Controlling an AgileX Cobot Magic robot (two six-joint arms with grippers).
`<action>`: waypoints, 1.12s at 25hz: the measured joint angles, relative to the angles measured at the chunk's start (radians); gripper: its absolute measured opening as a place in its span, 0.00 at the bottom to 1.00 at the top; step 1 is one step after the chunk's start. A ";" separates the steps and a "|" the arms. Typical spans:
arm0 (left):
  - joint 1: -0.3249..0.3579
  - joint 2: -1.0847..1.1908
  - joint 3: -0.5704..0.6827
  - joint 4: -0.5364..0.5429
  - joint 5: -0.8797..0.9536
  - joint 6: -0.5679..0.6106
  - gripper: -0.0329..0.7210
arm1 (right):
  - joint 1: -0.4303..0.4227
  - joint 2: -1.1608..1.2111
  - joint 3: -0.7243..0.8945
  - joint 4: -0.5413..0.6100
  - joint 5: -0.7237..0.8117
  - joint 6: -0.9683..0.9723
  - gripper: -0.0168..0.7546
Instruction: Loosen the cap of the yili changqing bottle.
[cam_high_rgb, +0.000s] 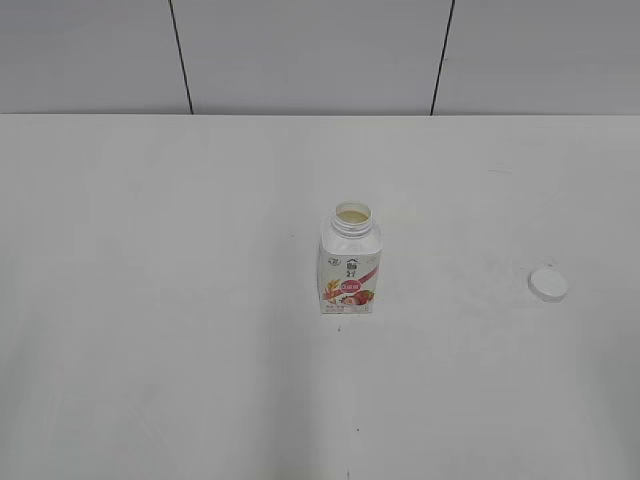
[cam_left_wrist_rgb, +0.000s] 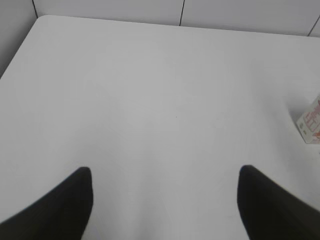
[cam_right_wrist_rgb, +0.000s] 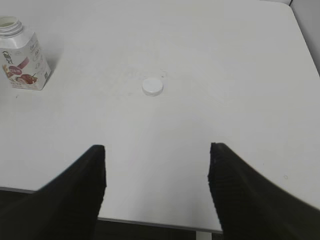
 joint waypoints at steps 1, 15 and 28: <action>0.000 0.000 0.001 0.000 0.000 0.000 0.77 | 0.000 0.000 0.000 0.000 0.000 0.000 0.69; 0.000 0.000 0.002 0.000 -0.001 0.000 0.77 | 0.000 0.000 0.000 0.000 0.000 0.000 0.69; 0.000 0.000 0.003 -0.032 -0.001 0.119 0.77 | 0.000 0.000 0.000 0.000 0.000 0.000 0.69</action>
